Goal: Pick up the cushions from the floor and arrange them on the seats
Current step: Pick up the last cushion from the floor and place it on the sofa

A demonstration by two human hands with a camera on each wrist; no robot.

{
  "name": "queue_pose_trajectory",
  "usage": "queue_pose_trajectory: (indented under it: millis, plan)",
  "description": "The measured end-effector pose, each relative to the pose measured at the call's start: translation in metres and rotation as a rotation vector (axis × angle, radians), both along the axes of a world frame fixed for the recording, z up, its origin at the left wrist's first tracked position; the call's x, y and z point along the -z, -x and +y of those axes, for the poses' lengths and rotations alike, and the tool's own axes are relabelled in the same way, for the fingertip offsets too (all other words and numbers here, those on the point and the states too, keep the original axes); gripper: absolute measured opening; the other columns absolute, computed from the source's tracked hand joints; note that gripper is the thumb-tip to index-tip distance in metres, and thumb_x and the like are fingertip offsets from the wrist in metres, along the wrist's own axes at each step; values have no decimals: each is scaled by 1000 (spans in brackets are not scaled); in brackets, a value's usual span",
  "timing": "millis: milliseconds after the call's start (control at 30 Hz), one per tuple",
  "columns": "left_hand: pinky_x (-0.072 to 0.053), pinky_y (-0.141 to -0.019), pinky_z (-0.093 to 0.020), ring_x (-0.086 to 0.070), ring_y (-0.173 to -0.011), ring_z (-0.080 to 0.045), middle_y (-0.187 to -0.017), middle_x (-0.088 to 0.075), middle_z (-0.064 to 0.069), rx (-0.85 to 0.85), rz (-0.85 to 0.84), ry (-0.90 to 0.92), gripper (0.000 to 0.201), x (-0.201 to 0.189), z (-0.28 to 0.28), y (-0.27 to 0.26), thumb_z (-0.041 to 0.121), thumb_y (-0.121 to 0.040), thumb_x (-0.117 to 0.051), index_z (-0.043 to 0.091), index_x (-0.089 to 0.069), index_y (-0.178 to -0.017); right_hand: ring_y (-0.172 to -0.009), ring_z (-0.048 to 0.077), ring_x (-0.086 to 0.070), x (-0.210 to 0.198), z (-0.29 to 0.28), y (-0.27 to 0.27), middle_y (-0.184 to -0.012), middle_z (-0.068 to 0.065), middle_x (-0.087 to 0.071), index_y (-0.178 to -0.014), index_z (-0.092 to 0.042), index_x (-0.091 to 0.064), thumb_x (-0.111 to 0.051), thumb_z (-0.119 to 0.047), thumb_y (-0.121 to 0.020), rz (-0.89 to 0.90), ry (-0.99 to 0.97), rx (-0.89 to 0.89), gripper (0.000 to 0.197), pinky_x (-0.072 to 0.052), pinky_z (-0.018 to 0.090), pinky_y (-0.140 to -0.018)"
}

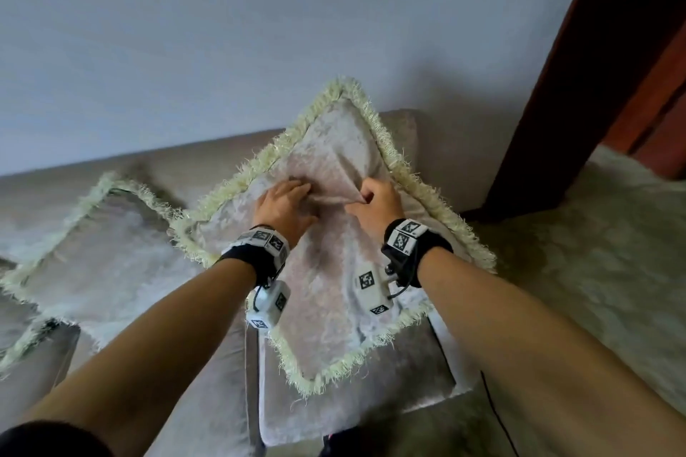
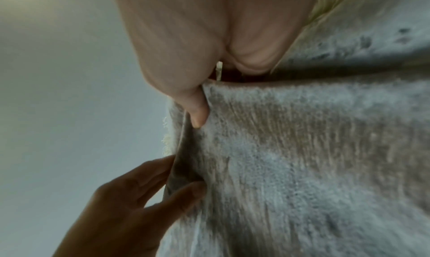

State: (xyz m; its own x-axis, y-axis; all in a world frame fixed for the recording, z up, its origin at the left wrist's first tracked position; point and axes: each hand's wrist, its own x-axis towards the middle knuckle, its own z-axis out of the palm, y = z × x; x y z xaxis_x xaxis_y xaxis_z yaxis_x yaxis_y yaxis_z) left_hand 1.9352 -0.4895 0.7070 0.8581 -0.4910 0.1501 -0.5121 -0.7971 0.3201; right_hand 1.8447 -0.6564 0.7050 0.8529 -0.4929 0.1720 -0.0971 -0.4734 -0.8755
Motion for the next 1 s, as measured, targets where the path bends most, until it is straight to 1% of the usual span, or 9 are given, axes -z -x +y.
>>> queue_pose_trajectory:
  millis: [67,133,233,367,500,667,800,867,1000]
  plan:
    - [-38,-104,-39,-51,-122,-25,-130,-60,2,-14,-21,30,40,1,13,-16,31,-83,-69,25,-65,-122,-51,9,-30,5,10,-20,-53,-4,-37,-60,-14,-39,-81,-6,-73,-6,19,-56,44,-26,17,-44]
    - [-48,-87,-35,-62,-100,-27,-108,-68,1,-4,-58,3,21,6,21,-33,26,-85,-68,23,-72,-106,-52,10,-33,12,15,-40,-55,-2,-40,-63,-10,-45,-81,-6,-73,17,35,-96,37,-27,16,-44]
    - [-48,-77,-34,-64,-87,-29,-95,-69,0,16,-86,-77,12,17,23,-59,25,-90,-63,23,-73,-97,-54,11,-38,26,15,-72,-58,0,-44,-66,-10,-47,-80,-6,-74,70,47,-148,34,-35,21,-51]
    - [-46,-67,-29,-57,-78,-22,-89,-62,4,-36,-21,-73,11,33,16,-102,31,-92,-58,26,-69,-92,-54,12,-42,38,1,-124,-58,-2,-44,-64,-16,-42,-80,-7,-74,135,58,-170,41,-39,25,-55]
    - [-53,-68,-34,-60,-79,-23,-88,-62,5,-79,75,-55,10,48,1,-150,33,-91,-58,28,-64,-86,-55,13,-39,41,-16,-171,-59,-3,-41,-63,-19,-38,-82,-8,-73,191,85,-203,46,-36,25,-55]
    - [-55,-67,-35,-60,-77,-22,-89,-61,5,-83,92,-102,10,69,-19,-191,33,-93,-56,27,-62,-88,-53,11,-32,58,-39,-214,-57,-5,-36,-60,-20,-36,-84,-10,-70,260,136,-248,51,-27,25,-51]
    - [-52,-63,-30,-60,-79,-19,-90,-60,7,-123,116,-110,9,90,-41,-216,33,-93,-57,27,-64,-92,-51,11,-31,75,-64,-244,-55,-6,-35,-58,-20,-36,-84,-10,-68,306,164,-280,50,-26,24,-50]
    - [-52,-67,-32,-60,-81,-20,-91,-61,6,-132,146,-107,9,101,-51,-225,31,-92,-59,25,-66,-92,-53,14,-33,88,-75,-257,-56,-4,-36,-58,-20,-36,-83,-12,-68,345,180,-320,49,-29,27,-53]
    - [-50,-71,-33,-61,-87,-22,-97,-63,5,-116,142,-164,11,124,-72,-235,30,-93,-58,23,-66,-97,-54,14,-32,120,-102,-279,-57,-3,-34,-58,-20,-33,-81,-15,-72,406,197,-403,50,-26,27,-53]
